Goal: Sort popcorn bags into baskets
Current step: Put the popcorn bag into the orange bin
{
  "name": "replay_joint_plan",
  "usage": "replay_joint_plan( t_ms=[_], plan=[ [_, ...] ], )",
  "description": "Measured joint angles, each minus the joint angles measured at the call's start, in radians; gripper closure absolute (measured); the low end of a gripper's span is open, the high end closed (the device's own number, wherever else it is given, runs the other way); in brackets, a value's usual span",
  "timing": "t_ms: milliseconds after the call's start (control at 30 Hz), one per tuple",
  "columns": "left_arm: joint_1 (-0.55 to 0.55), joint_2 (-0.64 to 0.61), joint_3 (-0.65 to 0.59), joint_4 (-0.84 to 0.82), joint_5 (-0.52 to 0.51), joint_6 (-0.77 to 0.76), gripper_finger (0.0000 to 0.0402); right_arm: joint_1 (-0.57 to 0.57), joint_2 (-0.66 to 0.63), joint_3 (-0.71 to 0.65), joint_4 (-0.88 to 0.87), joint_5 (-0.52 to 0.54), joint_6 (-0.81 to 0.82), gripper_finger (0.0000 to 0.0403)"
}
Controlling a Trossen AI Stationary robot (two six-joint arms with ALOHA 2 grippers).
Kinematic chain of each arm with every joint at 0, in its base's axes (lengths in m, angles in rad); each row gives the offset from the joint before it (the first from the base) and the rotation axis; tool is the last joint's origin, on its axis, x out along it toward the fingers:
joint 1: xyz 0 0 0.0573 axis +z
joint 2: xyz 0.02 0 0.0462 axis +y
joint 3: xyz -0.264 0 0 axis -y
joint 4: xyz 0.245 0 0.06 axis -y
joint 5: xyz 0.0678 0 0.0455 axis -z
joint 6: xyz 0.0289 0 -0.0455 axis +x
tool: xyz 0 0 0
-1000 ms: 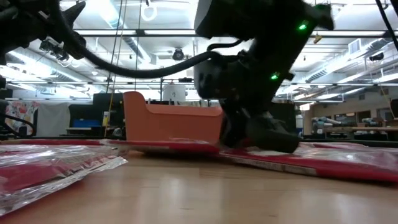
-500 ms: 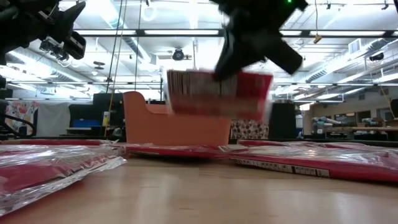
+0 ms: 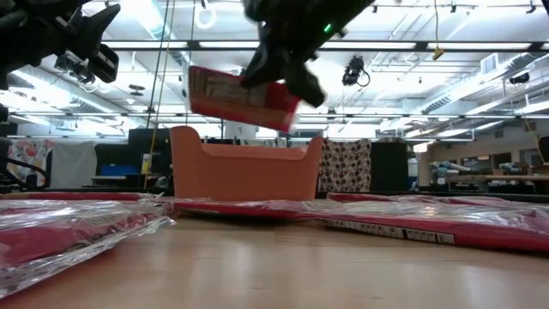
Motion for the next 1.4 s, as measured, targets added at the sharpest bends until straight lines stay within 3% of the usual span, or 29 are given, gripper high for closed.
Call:
replay_joint_plan(
  t_ms=[100,200,300,467,600,833,1133,1400],
  plan=[
    [0.000,0.000,0.000,0.000,0.000,0.000,0.0285,-0.086,0.000,-0.024,0.100,-0.074,-0.103,0.0398],
    [0.000,0.000,0.000,0.001,0.000,0.001,0.0285,-0.183,0.000,-0.026,0.107,-0.233,-0.159,0.0395],
    [0.000,0.000,0.000,0.001,0.000,0.002,0.0285,-0.279,0.001,-0.026,0.110,-0.330,-0.086,0.0384],
    [0.000,0.000,0.000,0.000,0.000,0.002,0.0285,-0.360,0.001,-0.026,0.042,-0.372,0.088,0.0338],
    [0.000,0.000,0.000,0.000,0.000,0.026,0.0285,-0.310,0.001,-0.026,-0.033,-0.381,0.143,0.0284],
    [0.000,0.000,0.000,0.000,0.000,0.053,0.0285,-0.176,-0.037,-0.001,-0.082,-0.219,0.165,0.0220],
    [0.000,0.000,0.000,0.001,0.000,-0.047,0.0285,-0.035,-0.108,0.002,-0.258,-0.217,0.346,0.0209],
    [0.000,0.000,0.000,0.000,0.000,-0.051,0.0285,-0.016,-0.110,0.002,-0.331,-0.321,0.491,0.0210]
  ],
)
